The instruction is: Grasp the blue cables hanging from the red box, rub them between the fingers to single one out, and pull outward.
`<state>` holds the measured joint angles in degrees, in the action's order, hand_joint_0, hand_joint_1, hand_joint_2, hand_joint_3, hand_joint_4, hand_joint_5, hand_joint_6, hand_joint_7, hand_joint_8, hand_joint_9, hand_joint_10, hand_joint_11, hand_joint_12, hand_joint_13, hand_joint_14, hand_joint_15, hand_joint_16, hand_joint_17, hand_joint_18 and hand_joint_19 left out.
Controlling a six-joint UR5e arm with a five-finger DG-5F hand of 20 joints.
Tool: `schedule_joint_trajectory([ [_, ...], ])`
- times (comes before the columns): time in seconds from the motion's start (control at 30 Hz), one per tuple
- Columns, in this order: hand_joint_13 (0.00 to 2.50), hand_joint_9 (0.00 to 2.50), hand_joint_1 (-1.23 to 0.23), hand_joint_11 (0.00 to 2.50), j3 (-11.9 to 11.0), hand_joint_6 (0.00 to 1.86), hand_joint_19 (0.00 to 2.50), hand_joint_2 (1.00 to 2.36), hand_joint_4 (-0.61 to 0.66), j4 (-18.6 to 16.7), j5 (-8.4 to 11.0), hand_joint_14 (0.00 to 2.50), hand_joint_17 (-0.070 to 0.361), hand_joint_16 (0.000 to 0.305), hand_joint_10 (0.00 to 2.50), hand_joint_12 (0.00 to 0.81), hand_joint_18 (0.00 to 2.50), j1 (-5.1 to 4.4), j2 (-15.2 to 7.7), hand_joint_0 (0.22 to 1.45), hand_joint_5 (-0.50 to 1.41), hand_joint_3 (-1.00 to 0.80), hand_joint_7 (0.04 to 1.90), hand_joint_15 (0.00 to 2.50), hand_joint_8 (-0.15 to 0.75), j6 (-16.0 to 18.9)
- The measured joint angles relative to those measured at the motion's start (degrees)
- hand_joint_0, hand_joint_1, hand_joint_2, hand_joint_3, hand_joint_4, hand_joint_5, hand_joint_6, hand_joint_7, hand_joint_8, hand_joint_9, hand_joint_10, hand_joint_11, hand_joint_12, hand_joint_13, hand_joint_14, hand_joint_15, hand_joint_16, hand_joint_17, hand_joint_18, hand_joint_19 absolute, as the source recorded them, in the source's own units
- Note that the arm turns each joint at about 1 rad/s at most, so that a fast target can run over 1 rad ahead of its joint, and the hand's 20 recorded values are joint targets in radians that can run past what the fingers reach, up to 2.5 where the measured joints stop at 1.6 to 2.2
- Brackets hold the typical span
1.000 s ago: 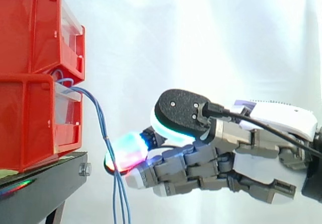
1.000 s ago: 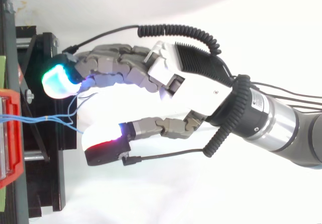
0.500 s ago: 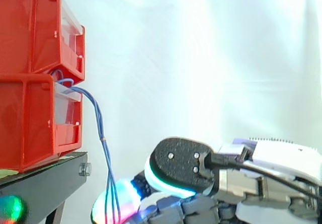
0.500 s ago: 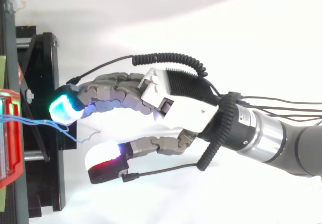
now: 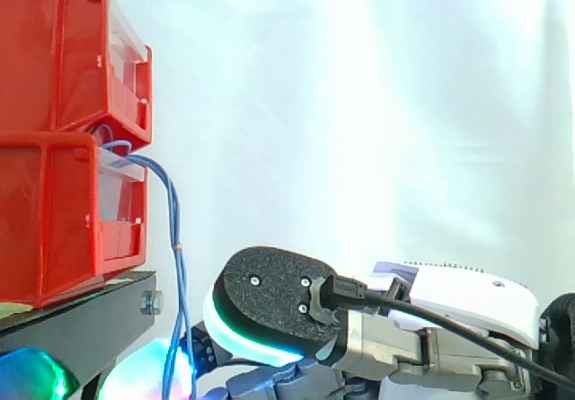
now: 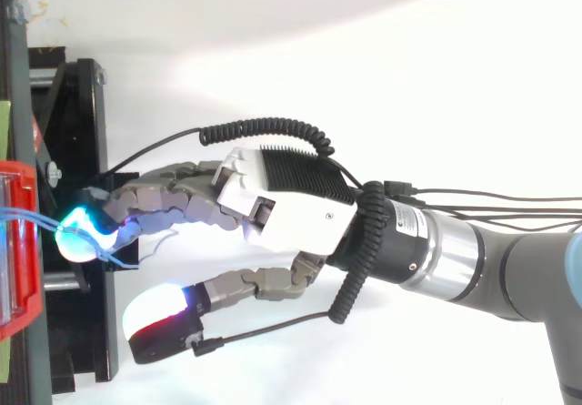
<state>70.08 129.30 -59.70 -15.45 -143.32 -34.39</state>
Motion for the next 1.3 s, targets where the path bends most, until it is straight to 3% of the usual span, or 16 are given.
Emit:
schedule_joint_trajectory([
  [0.43, 0.82, 1.11, -0.56, 0.69, -0.7, 0.5, 0.45, 1.01, 0.29, -0.4, -0.72, 0.02, 0.095, 0.042, 0.02, 0.337, 0.61, -0.19, 0.0, 0.57, -0.13, -0.43, 0.93, 0.53, 0.247, 1.0],
  [0.67, 0.88, 1.15, -0.56, 0.75, -1.4, 0.5, 0.47, 1.01, 0.29, -0.1, -0.91, 0.02, 0.096, 0.043, 0.02, 0.336, 0.64, -0.2, 0.1, 0.58, -0.13, -0.43, 0.95, 0.6, 0.251, 2.2],
  [1.3, 0.91, 1.1, -0.56, 0.71, -1.5, 0.5, 0.5, 1.0, 0.29, 4.6, -1.12, 0.03, 0.098, 0.043, 0.02, 0.339, 0.67, -0.18, 1.3, 0.58, -0.14, -0.43, 0.93, 0.63, 0.251, 16.5],
])
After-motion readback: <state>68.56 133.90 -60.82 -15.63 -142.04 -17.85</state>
